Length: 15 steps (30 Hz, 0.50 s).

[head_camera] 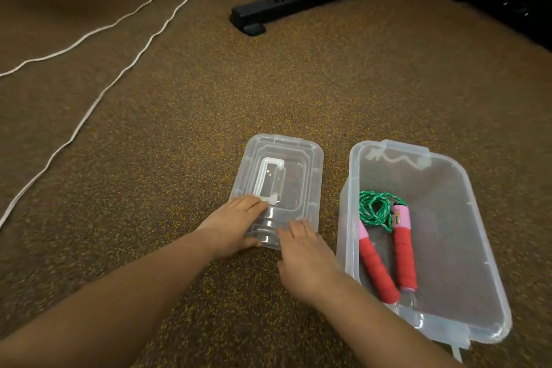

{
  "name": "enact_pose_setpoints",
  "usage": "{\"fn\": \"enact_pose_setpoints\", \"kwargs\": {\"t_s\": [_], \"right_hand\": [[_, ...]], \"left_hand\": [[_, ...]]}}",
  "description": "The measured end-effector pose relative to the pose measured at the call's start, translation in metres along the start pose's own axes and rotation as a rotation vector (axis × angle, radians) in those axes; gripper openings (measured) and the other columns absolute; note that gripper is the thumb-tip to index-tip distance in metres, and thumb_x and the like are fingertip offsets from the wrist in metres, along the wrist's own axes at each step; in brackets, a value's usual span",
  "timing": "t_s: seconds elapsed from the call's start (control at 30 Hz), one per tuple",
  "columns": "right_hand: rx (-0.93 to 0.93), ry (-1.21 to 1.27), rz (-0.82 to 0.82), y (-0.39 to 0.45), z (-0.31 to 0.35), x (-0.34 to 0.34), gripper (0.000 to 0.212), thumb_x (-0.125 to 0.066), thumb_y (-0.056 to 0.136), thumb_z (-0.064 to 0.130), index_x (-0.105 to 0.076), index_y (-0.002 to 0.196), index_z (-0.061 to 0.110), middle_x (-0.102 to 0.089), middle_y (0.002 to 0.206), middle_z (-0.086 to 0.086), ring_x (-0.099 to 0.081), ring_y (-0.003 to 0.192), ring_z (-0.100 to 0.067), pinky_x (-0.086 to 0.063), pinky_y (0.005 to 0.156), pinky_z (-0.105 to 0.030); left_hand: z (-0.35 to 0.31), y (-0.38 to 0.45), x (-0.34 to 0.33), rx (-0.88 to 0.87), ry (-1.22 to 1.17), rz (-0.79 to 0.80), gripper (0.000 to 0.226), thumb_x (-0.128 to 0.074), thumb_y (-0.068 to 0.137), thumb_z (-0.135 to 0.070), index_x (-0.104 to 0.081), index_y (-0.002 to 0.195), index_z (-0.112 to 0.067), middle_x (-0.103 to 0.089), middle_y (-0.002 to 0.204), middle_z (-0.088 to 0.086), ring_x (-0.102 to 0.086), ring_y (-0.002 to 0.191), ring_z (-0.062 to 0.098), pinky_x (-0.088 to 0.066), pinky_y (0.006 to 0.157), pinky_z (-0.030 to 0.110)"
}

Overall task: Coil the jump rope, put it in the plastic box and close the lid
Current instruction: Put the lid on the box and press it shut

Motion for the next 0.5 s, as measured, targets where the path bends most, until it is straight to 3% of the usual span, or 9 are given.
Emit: {"fn": "enact_pose_setpoints", "kwargs": {"t_s": [0.1,0.37,0.5], "right_hand": [[-0.010,0.007,0.005,0.001,-0.001,-0.001,0.063,-0.053,0.090,0.018,-0.024,0.146,0.011,-0.023,0.154,-0.013,-0.012,0.146,-0.031,-0.017,0.119,-0.043],[-0.095,-0.015,0.026,0.005,-0.010,0.001,0.062,-0.053,0.089,0.021,-0.026,0.144,0.008,-0.025,0.152,-0.015,-0.016,0.143,-0.032,-0.022,0.116,-0.044],[-0.119,-0.027,0.018,0.006,-0.013,-0.001,0.065,-0.055,0.089,0.023,-0.024,0.144,0.008,-0.024,0.152,-0.015,-0.015,0.143,-0.033,-0.021,0.116,-0.044]], "left_hand": [[-0.004,0.002,0.004,0.001,0.006,0.004,0.092,-0.065,0.077,-0.052,-0.014,0.149,-0.025,-0.025,0.151,-0.004,-0.022,0.140,0.015,-0.012,0.116,0.029],[-0.019,0.017,-0.001,-0.053,0.080,0.059,0.095,-0.059,0.077,-0.061,-0.010,0.150,-0.026,-0.008,0.158,-0.004,-0.001,0.147,0.016,0.006,0.114,0.030],[-0.021,0.020,-0.001,-0.074,0.127,0.045,0.094,-0.062,0.074,-0.060,-0.018,0.148,-0.022,-0.017,0.154,-0.002,-0.009,0.145,0.018,-0.002,0.119,0.036]]}}
Point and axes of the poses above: each hand's wrist, its own y-axis towards the middle knuckle, its own x-axis out of the back of the hand, z = x × y, the point moved 10 cm from there along y, towards the middle knuckle
